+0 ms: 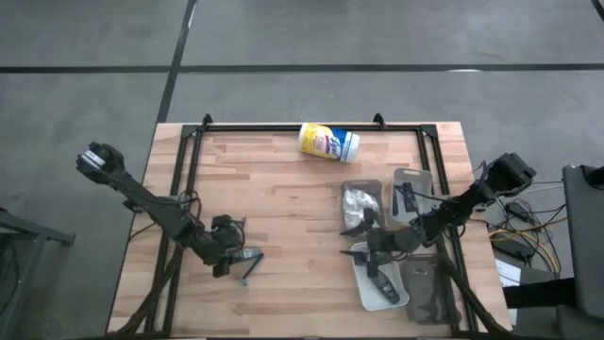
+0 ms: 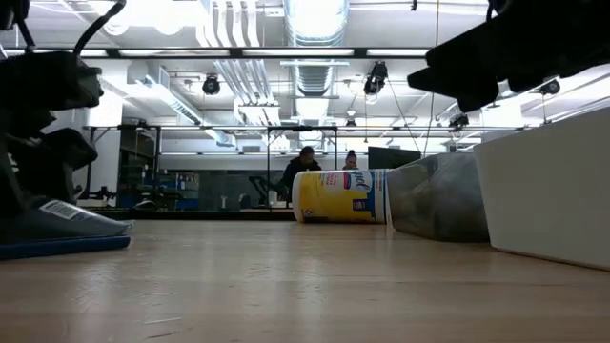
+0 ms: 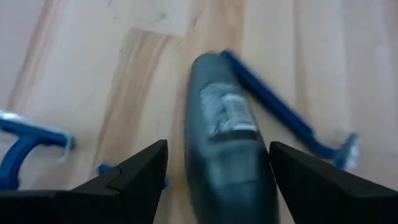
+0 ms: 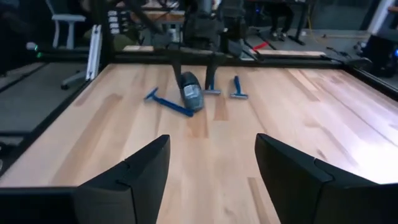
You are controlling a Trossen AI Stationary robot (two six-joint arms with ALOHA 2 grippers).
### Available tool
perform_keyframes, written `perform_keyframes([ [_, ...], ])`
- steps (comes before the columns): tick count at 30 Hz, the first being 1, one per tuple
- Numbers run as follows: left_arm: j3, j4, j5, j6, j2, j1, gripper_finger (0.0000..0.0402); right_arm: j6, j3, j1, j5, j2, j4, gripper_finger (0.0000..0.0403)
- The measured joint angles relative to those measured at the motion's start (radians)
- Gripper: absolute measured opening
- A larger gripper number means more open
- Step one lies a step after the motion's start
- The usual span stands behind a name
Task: Pick & Place Travel size toiletries
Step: Put the deodorant into the white bin
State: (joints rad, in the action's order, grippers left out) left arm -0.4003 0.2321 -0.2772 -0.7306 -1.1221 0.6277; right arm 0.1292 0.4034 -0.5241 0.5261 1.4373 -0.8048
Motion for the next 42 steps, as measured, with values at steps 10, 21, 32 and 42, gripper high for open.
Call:
perform_keyframes([
  [10,0.064,0.022,-0.139,0.045,0.0,0.002,0.0284,0.095,0.0,0.022,-0.003,0.003,-0.002,0.0268],
  [21,0.065,0.03,-0.249,0.13,0.0,0.002,0.0279,0.107,0.002,0.021,-0.003,0.003,-0.003,0.0306],
  [32,0.065,0.021,-0.247,0.152,0.0,0.002,0.0223,0.104,0.002,0.02,-0.003,0.003,-0.002,0.0343],
  [42,0.065,-0.026,-0.266,0.162,0.0,0.001,0.0222,0.103,0.002,0.02,-0.002,0.003,0.0,0.0363],
])
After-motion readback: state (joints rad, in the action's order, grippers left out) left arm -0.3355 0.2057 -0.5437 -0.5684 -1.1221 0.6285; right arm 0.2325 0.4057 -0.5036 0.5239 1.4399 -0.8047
